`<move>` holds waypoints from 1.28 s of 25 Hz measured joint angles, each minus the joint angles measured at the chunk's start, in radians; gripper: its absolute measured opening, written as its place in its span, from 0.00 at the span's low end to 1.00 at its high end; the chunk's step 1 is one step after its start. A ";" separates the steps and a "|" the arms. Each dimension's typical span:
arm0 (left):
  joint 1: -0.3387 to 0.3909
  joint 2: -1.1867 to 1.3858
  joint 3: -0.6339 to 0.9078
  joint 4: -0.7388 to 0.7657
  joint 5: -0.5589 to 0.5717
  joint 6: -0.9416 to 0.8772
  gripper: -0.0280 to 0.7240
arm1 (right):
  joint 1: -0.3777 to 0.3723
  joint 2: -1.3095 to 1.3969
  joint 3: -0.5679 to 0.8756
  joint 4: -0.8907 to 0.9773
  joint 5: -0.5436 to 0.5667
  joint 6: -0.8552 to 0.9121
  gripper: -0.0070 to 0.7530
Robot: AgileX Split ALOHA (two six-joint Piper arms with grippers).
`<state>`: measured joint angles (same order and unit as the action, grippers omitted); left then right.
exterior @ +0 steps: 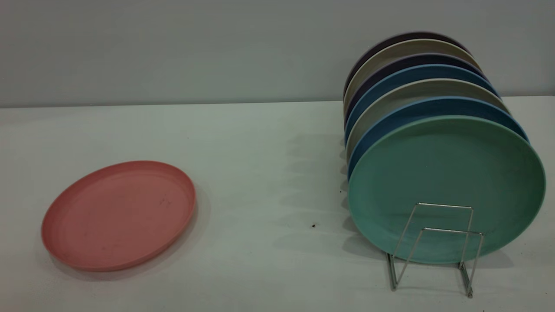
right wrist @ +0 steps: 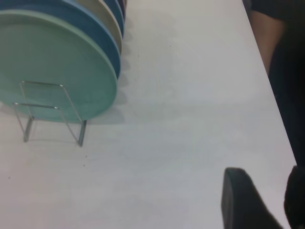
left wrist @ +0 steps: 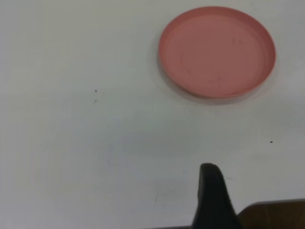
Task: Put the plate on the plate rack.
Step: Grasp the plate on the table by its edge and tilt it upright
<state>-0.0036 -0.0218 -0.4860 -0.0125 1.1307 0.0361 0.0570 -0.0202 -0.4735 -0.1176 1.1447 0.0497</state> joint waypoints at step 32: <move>-0.103 0.406 -0.026 0.346 -0.181 -0.347 0.61 | 0.234 0.357 -0.104 0.051 -0.186 -0.065 0.32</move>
<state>-0.1063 0.3840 -0.5123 0.3333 0.9494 -0.3108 0.2906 0.3369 -0.5774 -0.0669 0.9584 -0.0156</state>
